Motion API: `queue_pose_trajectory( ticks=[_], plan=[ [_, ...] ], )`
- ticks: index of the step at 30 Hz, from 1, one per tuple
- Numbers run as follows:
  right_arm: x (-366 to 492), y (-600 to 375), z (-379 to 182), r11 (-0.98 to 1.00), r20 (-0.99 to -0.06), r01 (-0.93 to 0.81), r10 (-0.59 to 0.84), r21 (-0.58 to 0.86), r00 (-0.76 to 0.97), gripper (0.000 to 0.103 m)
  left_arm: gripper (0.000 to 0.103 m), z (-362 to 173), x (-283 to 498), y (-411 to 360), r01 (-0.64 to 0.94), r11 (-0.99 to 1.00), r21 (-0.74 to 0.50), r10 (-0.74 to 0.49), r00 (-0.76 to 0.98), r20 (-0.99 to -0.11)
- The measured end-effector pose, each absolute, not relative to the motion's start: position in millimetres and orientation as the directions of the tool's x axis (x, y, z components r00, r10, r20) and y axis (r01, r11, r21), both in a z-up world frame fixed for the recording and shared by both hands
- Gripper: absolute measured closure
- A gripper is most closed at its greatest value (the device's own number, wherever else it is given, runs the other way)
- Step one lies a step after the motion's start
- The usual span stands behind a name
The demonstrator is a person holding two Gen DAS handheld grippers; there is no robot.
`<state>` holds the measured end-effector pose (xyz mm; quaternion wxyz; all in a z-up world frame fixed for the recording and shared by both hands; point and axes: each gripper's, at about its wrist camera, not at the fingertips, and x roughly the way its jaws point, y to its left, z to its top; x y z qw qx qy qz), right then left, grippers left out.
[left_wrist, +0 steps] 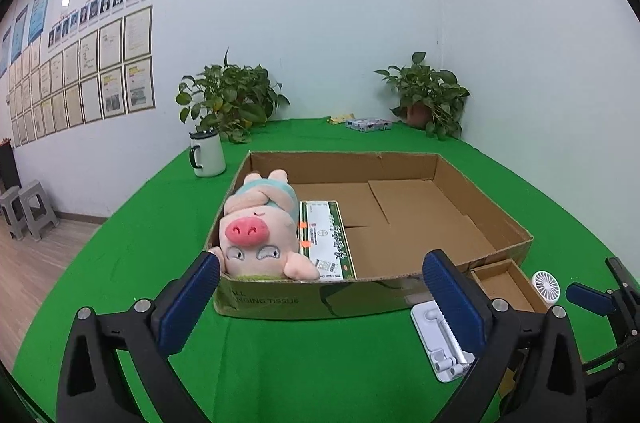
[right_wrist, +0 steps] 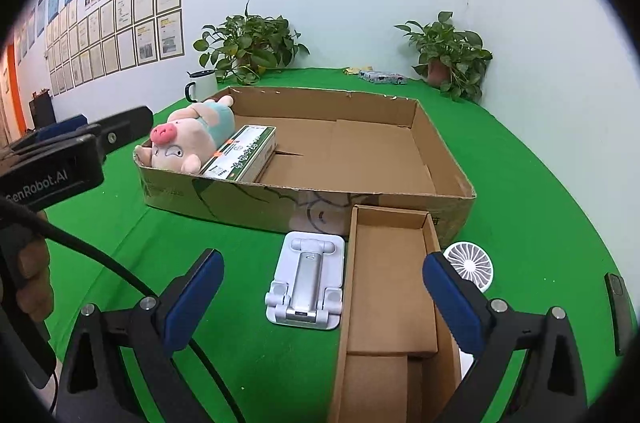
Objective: Organize objects
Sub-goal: 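Move the left tool to the white phone stand and close on it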
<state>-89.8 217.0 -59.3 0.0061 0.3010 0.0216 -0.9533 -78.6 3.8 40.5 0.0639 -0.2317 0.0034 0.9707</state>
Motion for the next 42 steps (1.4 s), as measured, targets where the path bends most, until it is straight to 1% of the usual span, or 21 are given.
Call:
queue_pose_trajectory(
  ticks=[4, 7, 9, 12, 14, 15, 17, 18, 19, 20, 21, 22, 23, 26, 30, 33, 36, 37, 39, 40, 42],
  plan=[
    [-86.3, 217.8, -58.2, -0.999, -0.572, 0.032, -0.011, -0.025, -0.82, 0.003, 0.001, 34.9, -85.8, 5.4, -0.148, -0.988, -0.03, 0.145, -0.869, -0.472],
    [-76.2, 219.3, -53.1, -0.998, -0.539, 0.06, -0.053, 0.004, -0.841, 0.003, 0.001, 28.6, -91.3, 4.2, -0.17, -0.984, -0.042, 0.168, -0.849, -0.5],
    [-66.6, 215.8, -50.8, -0.989, -0.528, 0.143, -0.147, 0.05, -0.836, 0.003, 0.001, 20.6, -98.5, 1.5, -0.202, -0.976, -0.078, 0.212, -0.816, -0.538],
    [-60.1, 204.1, -59.8, -0.941, -0.577, 0.285, -0.336, 0.182, -0.744, 0.003, 0.001, 4.3, -113.5, -2.0, -0.242, -0.96, -0.138, 0.276, -0.756, -0.593],
    [-62.5, 195.8, -69.5, -0.9, -0.601, 0.336, -0.436, 0.277, -0.67, 0.003, 0.001, -6.9, -126.5, -0.3, -0.276, -0.943, -0.185, 0.33, -0.709, -0.623],
    [-66.1, 189.3, -77.0, -0.881, -0.616, 0.356, -0.473, 0.312, -0.63, 0.003, 0.001, -15.9, -137.8, 3.2, -0.301, -0.929, -0.216, 0.367, -0.662, -0.653],
    [-73.6, 182.0, -89.2, -0.874, -0.652, 0.355, -0.484, 0.33, -0.584, 0.004, 0.002, -30.3, -152.3, 9.9, -0.335, -0.906, -0.258, 0.415, -0.585, -0.696],
    [-79.0, 179.5, -97.5, -0.875, -0.678, 0.344, -0.481, 0.34, -0.555, 0.006, 0.003, -38.9, -159.5, 13.5, -0.358, -0.886, -0.294, 0.453, -0.536, -0.713],
    [-79.7, 177.4, -99.6, -0.893, -0.693, 0.332, -0.447, 0.305, -0.566, 0.008, 0.003, -45.5, -163.8, 16.1, -0.372, -0.871, -0.32, 0.479, -0.501, -0.721],
    [-79.3, 176.1, -100.4, -0.906, -0.704, 0.328, -0.416, 0.267, -0.575, 0.008, 0.003, -54.0, -169.5, 19.8, -0.388, -0.852, -0.351, 0.508, -0.452, -0.733],
    [-82.3, 177.2, -103.8, -0.907, -0.719, 0.322, -0.413, 0.271, -0.559, 0.008, 0.003, -59.8, -173.2, 22.5, -0.394, -0.842, -0.368, 0.522, -0.424, -0.74],
    [-84.4, 180.9, -106.3, -0.913, -0.727, 0.302, -0.401, 0.273, -0.557, 0.009, 0.003, -65.7, -176.5, 25.4, -0.396, -0.832, -0.387, 0.536, -0.398, -0.745],
    [-84.7, 184.5, -106.4, -0.931, -0.731, 0.276, -0.36, 0.24, -0.579, 0.011, 0.005, -70.9, -179.8, 27.4, -0.395, -0.822, -0.409, 0.551, -0.374, -0.746],
    [-89.6, 189.0, -107.0, -0.941, -0.751, 0.269, -0.328, 0.206, -0.573, 0.011, 0.006, -85.8, -188.2, 33.9, -0.386, -0.787, -0.481, 0.6, -0.298, -0.743],
    [-103.7, 185.0, -110.6, -0.962, -0.79, 0.242, -0.246, 0.128, -0.561, 0.011, 0.015, -96.3, -190.8, 39.6, -0.379, -0.782, -0.494, 0.604, -0.268, -0.751],
    [-113.8, 181.3, -111.0, -0.97, -0.806, 0.223, -0.208, 0.097, -0.554, 0.011, 0.015, -100.3, -193.8, 35.6, -0.366, -0.789, -0.493, 0.598, -0.274, -0.753],
    [-120.0, 177.4, -116.2, -0.982, -0.827, 0.185, -0.138, 0.042, -0.545, 0.012, 0.015, -100.3, -194.8, 30.7, -0.351, -0.795, -0.495, 0.594, -0.28, -0.754],
    [-121.4, 176.3, -119.7, -0.985, -0.833, 0.173, -0.102, 0.007, -0.543, 0.014, 0.015, -100.2, -194.0, 29.9, -0.349, -0.796, -0.495, 0.593, -0.281, -0.755],
    [-122.3, 171.1, -123.7, -0.987, -0.837, 0.147, -0.026, -0.065, -0.547, 0.03, 0.015, -102.3, -194.2, 27.6, -0.346, -0.797, -0.495, 0.591, -0.278, -0.757],
    [-121.5, 170.7, -124.9, -0.988, -0.835, 0.129, 0.003, -0.089, -0.55, 0.036, 0.015, -103.0, -193.3, 27.2, -0.345, -0.797, -0.496, 0.591, -0.274, -0.759],
    [-119.9, 174.7, -122.8, -0.992, -0.825, 0.089, 0.022, -0.088, -0.565, 0.047, 0.015, -105.2, -191.5, 26.9, -0.349, -0.794, -0.497, 0.593, -0.269, -0.759]
  ],
)
